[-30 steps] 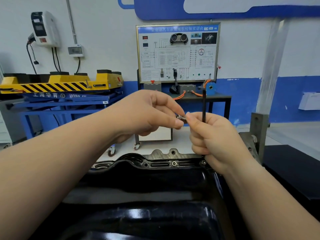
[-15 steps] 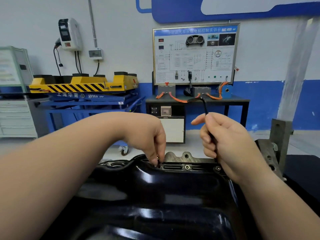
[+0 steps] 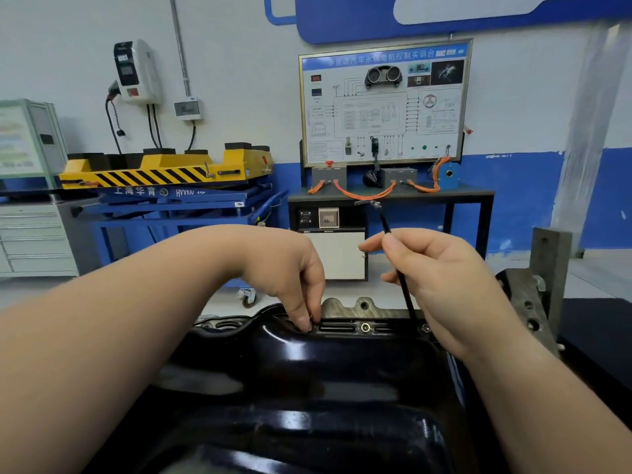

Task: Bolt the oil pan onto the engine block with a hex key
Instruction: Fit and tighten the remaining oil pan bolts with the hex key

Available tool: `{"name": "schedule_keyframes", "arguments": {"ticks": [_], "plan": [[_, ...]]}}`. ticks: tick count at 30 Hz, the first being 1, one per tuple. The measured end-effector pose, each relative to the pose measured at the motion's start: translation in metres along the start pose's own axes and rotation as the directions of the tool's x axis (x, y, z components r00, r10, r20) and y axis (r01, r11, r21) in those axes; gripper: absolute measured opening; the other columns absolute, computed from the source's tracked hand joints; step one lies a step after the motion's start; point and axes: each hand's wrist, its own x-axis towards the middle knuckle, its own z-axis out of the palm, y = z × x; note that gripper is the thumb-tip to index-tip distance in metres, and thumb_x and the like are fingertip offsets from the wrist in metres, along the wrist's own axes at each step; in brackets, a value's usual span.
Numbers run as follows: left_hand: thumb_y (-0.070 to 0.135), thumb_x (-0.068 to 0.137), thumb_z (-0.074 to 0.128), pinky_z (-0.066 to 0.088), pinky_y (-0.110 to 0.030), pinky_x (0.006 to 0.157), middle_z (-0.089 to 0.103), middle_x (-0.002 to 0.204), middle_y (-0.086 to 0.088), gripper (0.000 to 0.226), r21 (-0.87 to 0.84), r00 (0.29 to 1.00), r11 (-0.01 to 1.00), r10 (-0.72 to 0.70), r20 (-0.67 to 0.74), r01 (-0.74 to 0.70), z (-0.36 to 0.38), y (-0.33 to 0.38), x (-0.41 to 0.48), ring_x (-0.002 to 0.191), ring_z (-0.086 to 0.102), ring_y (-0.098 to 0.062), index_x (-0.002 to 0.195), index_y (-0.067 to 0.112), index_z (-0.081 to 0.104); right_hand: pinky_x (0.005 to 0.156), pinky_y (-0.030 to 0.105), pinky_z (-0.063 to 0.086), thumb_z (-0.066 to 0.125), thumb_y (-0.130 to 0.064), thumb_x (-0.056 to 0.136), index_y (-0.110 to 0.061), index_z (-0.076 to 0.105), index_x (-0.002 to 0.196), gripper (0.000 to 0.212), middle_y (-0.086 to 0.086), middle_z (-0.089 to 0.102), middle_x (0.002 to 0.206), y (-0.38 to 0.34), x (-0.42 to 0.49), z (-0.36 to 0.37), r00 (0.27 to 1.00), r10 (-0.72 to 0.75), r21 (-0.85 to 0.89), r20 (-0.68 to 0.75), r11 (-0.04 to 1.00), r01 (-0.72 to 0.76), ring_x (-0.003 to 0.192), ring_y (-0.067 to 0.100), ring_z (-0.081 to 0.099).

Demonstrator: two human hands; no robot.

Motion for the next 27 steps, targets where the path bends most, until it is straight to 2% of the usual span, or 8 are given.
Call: {"name": "schedule_keyframes", "arguments": {"ticks": [2,3,6,8,13,19,23,27], "plan": [[0.021,0.07,0.08,0.046,-0.03,0.083,0.073,0.085,0.001,0.013,-0.03,0.999,1.0,0.0,0.035,0.001,0.0,-0.001,0.001,0.078,0.064,-0.017,0.067,0.031,0.072,0.07,0.023,0.048,0.054,-0.02,0.093,-0.028,0.076,0.079,0.027,-0.017,0.069,0.073,-0.002,-0.001,0.0,0.999,-0.038,0.009,0.02,0.999,0.038,0.061,-0.006,0.052],[0.02,0.07,0.08,0.045,-0.033,0.075,0.072,0.084,-0.005,0.013,-0.054,0.998,0.999,-0.005,0.058,0.008,0.001,-0.002,0.001,0.072,0.059,-0.02,0.067,0.031,0.072,0.072,0.024,0.048,0.054,-0.02,0.092,-0.026,0.076,0.08,0.026,-0.016,0.065,0.064,-0.003,-0.002,-0.001,0.997,-0.062,0.019,0.04,0.998,0.061,0.06,-0.003,0.051],[0.016,0.074,0.078,0.027,-0.021,0.045,0.058,0.06,0.003,0.014,-0.115,0.992,0.991,-0.062,0.11,0.075,0.002,-0.005,0.002,0.043,0.035,-0.009,0.069,0.028,0.073,0.068,0.021,0.049,0.057,-0.017,0.089,-0.024,0.075,0.08,0.021,-0.012,0.059,0.056,-0.007,-0.005,0.0,0.979,-0.17,0.002,0.107,0.985,0.171,0.058,-0.001,0.051],[0.014,0.075,0.076,0.019,-0.018,0.04,0.049,0.053,0.007,0.015,-0.154,0.985,0.981,-0.095,0.146,0.117,0.002,-0.008,0.002,0.04,0.027,-0.009,0.068,0.027,0.072,0.063,0.016,0.05,0.058,-0.01,0.088,-0.019,0.073,0.077,0.02,-0.007,0.062,0.06,-0.011,-0.005,0.003,0.958,-0.213,-0.02,0.193,0.975,0.221,0.06,0.0,0.056],[0.015,0.076,0.075,0.015,-0.019,0.04,0.038,0.048,0.007,0.011,-0.207,0.978,0.968,-0.108,0.179,0.145,0.003,-0.015,0.001,0.044,0.021,-0.012,0.071,0.025,0.071,0.062,0.017,0.052,0.056,-0.004,0.089,-0.011,0.068,0.079,0.017,0.004,0.065,0.065,-0.027,0.003,0.014,0.898,-0.25,-0.151,0.363,0.935,0.321,0.062,0.011,0.062],[0.015,0.079,0.073,0.014,-0.02,0.042,0.04,0.046,0.009,0.016,-0.21,0.978,0.969,-0.094,0.184,0.132,0.003,-0.016,0.0,0.046,0.02,-0.011,0.066,0.026,0.071,0.065,0.028,0.054,0.057,-0.008,0.09,-0.015,0.066,0.078,0.017,-0.006,0.065,0.066,-0.039,0.017,0.027,0.838,-0.295,-0.312,0.46,0.83,0.463,0.063,0.004,0.062],[0.017,0.077,0.075,0.015,-0.02,0.042,0.037,0.05,0.006,0.009,-0.199,0.982,0.972,-0.096,0.164,0.128,0.003,-0.017,0.001,0.046,0.022,-0.01,0.073,0.024,0.071,0.059,0.014,0.049,0.055,-0.004,0.09,-0.014,0.066,0.076,0.02,-0.014,0.062,0.06,-0.033,0.019,0.031,0.838,-0.279,-0.272,0.47,0.857,0.438,0.06,0.002,0.061],[0.019,0.076,0.075,0.017,-0.023,0.044,0.036,0.059,0.001,0.011,-0.18,0.986,0.979,-0.065,0.152,0.092,0.003,-0.015,0.001,0.049,0.024,-0.013,0.07,0.027,0.07,0.059,0.012,0.047,0.055,0.0,0.09,-0.017,0.064,0.075,0.024,-0.016,0.062,0.061,-0.028,0.017,0.026,0.836,-0.296,-0.237,0.463,0.867,0.438,0.06,0.002,0.061]]}}
